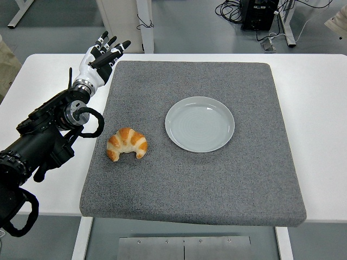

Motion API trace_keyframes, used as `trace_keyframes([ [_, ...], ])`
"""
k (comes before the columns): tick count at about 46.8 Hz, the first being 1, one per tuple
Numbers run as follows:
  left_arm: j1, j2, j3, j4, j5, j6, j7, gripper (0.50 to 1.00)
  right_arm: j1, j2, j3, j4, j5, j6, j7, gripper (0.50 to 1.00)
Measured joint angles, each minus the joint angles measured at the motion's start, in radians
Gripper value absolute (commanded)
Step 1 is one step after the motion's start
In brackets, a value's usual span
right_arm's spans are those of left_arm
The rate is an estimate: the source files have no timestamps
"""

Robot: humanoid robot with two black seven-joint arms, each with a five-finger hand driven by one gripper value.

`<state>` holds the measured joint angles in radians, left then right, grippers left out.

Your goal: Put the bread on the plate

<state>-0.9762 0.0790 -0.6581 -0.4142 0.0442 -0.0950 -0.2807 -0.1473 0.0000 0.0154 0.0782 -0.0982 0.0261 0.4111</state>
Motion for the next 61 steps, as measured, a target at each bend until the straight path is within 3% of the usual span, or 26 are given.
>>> trace_keyframes([
  [36,-0.004,0.026,-0.001,-0.01,0.0,-0.017,0.001,0.972,0.0,0.0,0.0,0.0,0.0,0.0,0.0,1.0],
  [43,-0.007,0.035,0.001,-0.016,0.002,-0.023,-0.025,0.972,0.0,0.0,0.0,0.0,0.0,0.0,0.0,1.0],
  [61,-0.002,0.05,0.043,-0.082,0.017,-0.011,-0.021,0.972,0.0,0.0,0.0,0.0,0.0,0.0,0.0,1.0],
])
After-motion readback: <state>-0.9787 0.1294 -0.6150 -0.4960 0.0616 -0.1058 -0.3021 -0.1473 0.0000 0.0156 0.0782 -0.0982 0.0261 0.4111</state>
